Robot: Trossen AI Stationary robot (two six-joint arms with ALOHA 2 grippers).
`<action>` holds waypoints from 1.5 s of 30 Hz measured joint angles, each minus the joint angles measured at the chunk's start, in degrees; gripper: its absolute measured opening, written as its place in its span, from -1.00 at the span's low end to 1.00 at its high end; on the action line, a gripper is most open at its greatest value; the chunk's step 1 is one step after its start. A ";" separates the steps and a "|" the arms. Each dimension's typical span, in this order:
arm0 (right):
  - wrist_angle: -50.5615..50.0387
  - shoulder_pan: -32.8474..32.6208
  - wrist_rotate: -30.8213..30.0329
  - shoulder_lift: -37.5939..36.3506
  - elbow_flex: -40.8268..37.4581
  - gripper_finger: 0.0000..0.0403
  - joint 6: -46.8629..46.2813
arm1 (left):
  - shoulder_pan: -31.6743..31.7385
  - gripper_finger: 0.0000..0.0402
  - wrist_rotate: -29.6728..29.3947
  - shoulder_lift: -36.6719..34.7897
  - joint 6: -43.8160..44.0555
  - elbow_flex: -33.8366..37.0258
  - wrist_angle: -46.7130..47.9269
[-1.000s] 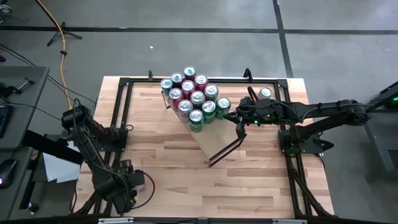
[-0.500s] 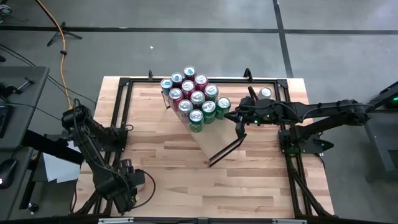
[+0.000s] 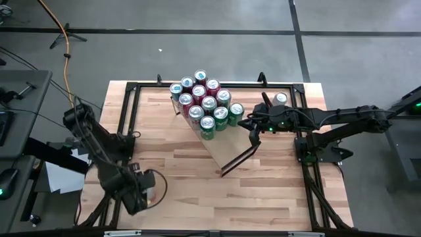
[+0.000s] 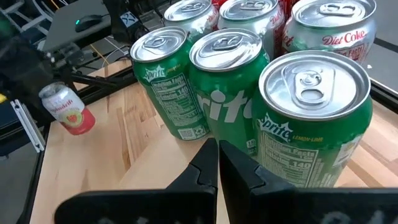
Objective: Place canned beverage on shelf
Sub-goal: Put the bottom pink soda can on the shelf
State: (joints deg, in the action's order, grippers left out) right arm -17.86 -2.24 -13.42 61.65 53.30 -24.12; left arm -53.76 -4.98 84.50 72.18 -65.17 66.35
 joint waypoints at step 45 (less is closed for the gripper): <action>27.40 -5.11 24.01 4.36 0.66 0.95 -10.35 | 35.25 -0.01 -9.11 5.61 -60.66 -42.76 1.68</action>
State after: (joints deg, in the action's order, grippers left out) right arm 9.54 -7.35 10.59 66.01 53.96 -34.47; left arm -18.51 -14.09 90.11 11.52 -107.92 68.03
